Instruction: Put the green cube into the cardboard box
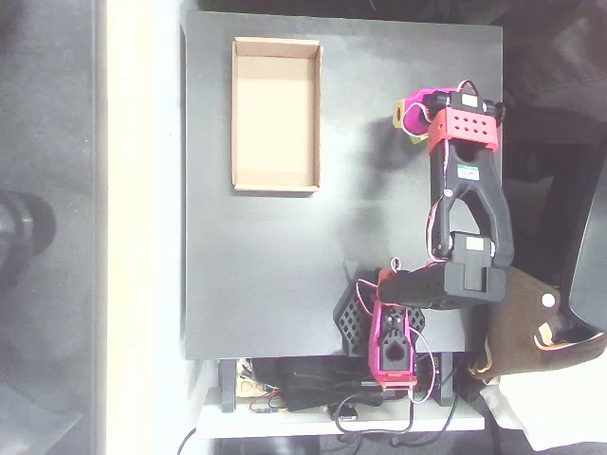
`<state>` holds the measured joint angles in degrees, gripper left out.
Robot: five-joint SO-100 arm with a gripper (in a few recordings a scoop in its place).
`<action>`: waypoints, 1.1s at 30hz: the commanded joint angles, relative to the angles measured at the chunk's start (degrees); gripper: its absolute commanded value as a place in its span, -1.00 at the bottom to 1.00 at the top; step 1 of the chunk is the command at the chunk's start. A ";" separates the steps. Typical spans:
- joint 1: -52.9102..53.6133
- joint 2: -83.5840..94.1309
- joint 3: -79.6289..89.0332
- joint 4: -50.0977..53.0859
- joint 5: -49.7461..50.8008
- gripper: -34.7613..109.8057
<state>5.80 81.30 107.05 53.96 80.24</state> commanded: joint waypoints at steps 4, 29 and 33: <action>0.97 1.85 3.34 0.62 0.18 0.10; 0.97 1.05 3.52 0.53 0.18 0.09; 0.97 1.05 3.52 0.53 0.18 0.00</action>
<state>6.42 81.56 109.78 53.61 80.42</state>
